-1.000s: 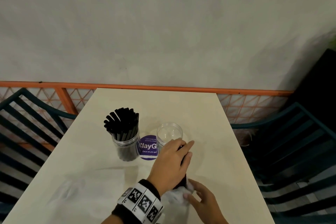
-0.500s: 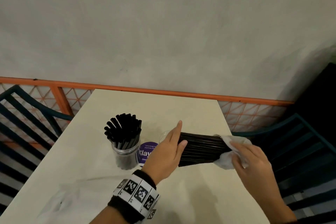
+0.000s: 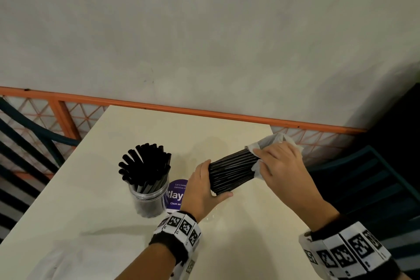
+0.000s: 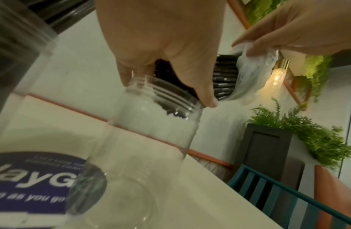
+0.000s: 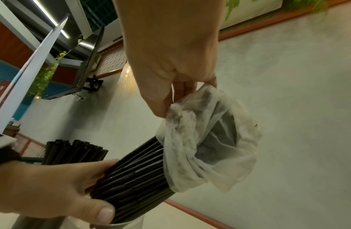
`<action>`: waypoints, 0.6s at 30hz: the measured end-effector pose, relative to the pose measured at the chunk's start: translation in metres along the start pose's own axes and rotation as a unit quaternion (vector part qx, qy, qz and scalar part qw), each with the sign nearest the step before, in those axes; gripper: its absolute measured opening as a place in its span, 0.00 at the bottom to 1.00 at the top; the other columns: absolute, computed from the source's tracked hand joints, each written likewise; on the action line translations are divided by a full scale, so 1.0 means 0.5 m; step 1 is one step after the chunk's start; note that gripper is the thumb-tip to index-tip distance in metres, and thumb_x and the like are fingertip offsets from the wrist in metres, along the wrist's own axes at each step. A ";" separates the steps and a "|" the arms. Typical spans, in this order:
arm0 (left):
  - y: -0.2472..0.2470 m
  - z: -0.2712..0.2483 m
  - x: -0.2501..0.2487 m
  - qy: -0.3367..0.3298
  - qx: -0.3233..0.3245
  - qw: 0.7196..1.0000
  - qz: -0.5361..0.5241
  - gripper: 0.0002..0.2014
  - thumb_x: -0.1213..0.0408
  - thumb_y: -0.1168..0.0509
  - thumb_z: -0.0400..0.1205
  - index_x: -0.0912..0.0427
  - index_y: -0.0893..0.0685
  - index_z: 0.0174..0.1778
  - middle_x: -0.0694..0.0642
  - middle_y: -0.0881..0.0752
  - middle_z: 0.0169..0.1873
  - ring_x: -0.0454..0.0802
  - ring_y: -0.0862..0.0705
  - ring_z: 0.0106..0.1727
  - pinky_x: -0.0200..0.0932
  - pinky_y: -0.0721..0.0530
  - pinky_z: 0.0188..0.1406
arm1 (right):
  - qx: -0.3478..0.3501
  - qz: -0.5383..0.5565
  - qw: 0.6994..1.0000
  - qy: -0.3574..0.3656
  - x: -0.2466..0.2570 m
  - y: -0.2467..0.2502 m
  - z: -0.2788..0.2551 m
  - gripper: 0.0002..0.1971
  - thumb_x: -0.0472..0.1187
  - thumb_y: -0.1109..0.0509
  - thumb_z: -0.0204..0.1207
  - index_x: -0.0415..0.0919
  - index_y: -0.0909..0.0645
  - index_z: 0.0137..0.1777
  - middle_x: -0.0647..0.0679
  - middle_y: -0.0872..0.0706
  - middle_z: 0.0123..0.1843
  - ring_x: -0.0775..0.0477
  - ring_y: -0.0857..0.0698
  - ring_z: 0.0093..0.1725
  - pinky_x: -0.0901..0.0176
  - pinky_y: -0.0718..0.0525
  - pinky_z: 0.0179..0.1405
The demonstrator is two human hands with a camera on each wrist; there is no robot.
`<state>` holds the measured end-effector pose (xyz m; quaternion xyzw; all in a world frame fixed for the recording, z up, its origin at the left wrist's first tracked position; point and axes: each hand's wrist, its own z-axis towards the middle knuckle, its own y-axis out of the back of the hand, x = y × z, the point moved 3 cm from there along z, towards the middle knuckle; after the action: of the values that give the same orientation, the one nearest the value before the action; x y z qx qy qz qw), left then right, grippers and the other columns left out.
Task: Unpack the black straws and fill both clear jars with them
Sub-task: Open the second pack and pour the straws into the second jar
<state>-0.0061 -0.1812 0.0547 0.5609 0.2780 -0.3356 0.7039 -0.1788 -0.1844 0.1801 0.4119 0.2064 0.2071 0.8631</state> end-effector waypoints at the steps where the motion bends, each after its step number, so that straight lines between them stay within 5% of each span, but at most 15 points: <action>1: -0.002 0.000 0.006 -0.001 -0.006 1.000 -0.006 0.49 0.41 0.26 0.65 0.62 0.39 0.75 0.58 0.27 0.68 0.52 0.26 0.68 0.47 0.26 0.69 | 0.003 -0.010 1.000 0.008 0.004 -0.004 0.001 0.10 0.38 0.29 0.69 0.37 0.13 0.49 0.44 0.11 0.38 0.40 0.13 0.40 0.51 0.33 0.56; 5: -0.011 -0.003 0.020 -0.030 -0.030 0.999 0.007 0.45 0.31 0.38 0.67 0.64 0.33 0.69 0.58 0.23 0.60 0.52 0.23 0.61 0.49 0.21 0.63 | 0.013 -0.016 0.999 0.035 0.017 -0.007 0.017 0.19 0.34 0.18 0.56 0.37 0.13 0.49 0.44 0.11 0.39 0.41 0.12 0.41 0.48 0.31 0.58; 10: -0.022 -0.006 0.040 -0.017 0.038 0.994 0.103 0.54 0.20 0.57 0.64 0.64 0.33 0.71 0.66 0.33 0.75 0.60 0.29 0.73 0.54 0.27 0.71 | 0.053 -0.028 0.993 0.103 0.057 0.001 0.035 0.15 0.35 0.24 0.61 0.38 0.13 0.49 0.45 0.11 0.40 0.43 0.13 0.44 0.41 0.18 0.62; 13: -0.016 -0.004 0.036 0.027 0.083 0.994 0.072 0.56 0.22 0.51 0.60 0.63 0.38 0.74 0.63 0.40 0.78 0.59 0.30 0.73 0.53 0.26 0.70 | 0.091 -0.053 0.986 0.130 0.087 -0.001 0.043 0.12 0.40 0.29 0.62 0.40 0.13 0.46 0.46 0.12 0.39 0.44 0.13 0.43 0.43 0.17 0.60; 18: -0.007 -0.003 0.022 0.033 0.119 0.992 -0.019 0.59 0.30 0.36 0.61 0.61 0.52 0.79 0.58 0.40 0.79 0.53 0.37 0.78 0.55 0.34 0.76 | 0.187 -0.069 0.968 0.153 0.128 -0.029 0.061 0.11 0.46 0.22 0.61 0.42 0.14 0.42 0.47 0.12 0.39 0.45 0.14 0.42 0.47 0.14 0.56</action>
<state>-0.0021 -0.1819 0.0441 0.6461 0.2699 -0.3605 0.6163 -0.1069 -0.1781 0.1744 0.5141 0.3989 0.1651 0.7412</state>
